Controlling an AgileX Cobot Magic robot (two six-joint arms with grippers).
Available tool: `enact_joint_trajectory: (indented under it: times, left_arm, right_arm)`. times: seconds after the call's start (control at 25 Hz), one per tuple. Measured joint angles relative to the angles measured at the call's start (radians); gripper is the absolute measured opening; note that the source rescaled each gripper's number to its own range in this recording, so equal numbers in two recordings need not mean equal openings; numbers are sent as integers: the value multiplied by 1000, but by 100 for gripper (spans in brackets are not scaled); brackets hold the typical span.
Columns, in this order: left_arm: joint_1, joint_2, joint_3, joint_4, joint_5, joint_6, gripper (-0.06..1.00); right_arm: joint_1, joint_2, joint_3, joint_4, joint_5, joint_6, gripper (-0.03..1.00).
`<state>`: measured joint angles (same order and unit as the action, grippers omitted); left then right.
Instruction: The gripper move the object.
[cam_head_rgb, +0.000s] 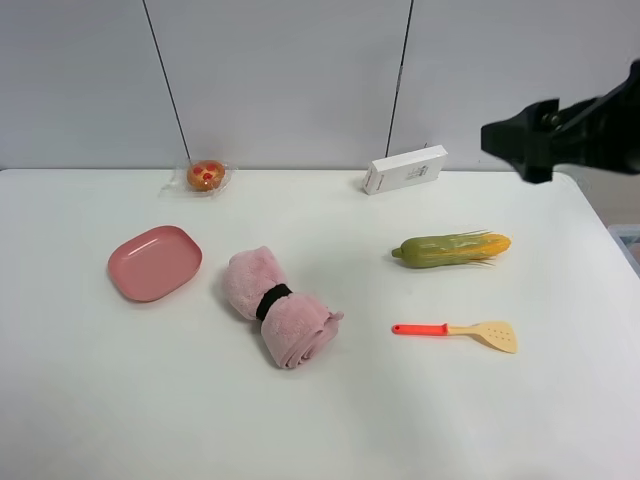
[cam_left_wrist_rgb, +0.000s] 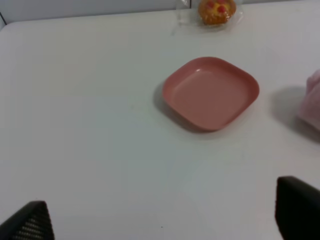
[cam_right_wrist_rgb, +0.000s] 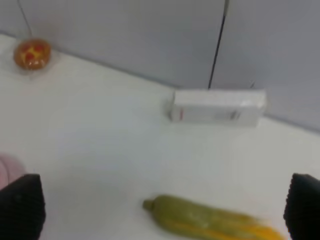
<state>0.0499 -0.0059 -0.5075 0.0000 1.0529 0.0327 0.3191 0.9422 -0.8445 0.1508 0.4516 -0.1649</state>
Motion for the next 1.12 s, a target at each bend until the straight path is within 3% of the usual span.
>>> enact_joint_trajectory:
  times: [0.2,0.36,0.56,0.8,1.12]
  left_arm:
    - [0,0,0,0,0,0,100]
    - [0,0,0,0,0,0,100]
    - [0,0,0,0,0,0,100]
    - [0,0,0,0,0,0,100]
    - [0,0,0,0,0,0,100]
  right_arm:
    - [-34,4,-196,-160,131,-7,94]
    - [-170,12,-281,-248,171,-13,93]
    - [-318,-10,-296,-258,257,-14,93]
    - [-337,-148,-296,-258,481,26,92]
    - [-337,-336,-296,-302,744,289,95]
